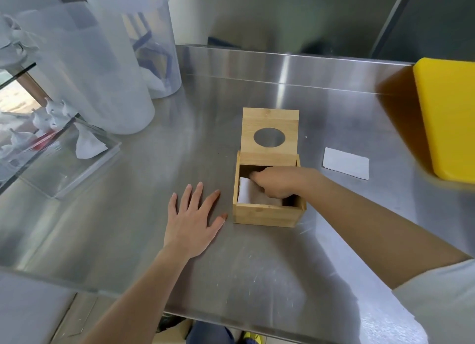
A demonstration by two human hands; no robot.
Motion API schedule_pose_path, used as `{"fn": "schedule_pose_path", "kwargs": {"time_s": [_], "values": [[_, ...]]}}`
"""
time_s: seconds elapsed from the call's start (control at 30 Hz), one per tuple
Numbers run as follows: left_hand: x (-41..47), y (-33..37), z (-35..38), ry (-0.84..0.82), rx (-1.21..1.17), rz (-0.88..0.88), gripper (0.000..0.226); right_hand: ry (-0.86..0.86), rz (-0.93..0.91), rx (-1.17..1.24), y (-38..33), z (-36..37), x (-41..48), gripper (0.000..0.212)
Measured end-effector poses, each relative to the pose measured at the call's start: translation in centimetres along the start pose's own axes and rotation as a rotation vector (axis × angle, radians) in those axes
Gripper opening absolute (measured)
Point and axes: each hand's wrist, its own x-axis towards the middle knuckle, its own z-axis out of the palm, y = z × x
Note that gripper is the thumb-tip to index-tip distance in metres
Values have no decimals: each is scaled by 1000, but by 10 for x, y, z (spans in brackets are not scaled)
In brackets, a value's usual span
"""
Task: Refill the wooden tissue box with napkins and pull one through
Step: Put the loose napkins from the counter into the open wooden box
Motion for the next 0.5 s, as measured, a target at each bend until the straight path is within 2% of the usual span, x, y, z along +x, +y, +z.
{"fn": "schedule_pose_path", "kwargs": {"time_s": [0.13, 0.23, 0.37, 0.5], "values": [[0, 0, 1, 5, -3, 0, 70, -83, 11, 2, 2, -10, -2, 13], [0, 1, 0, 11, 3, 5, 70, -111, 49, -77, -2, -4, -1, 26], [-1, 2, -2, -5, 8, 1, 71, 87, 28, -125, -7, 11, 2, 38], [-1, 2, -3, -4, -11, 1, 72, 235, -25, -192, -4, 14, 1, 34]]}}
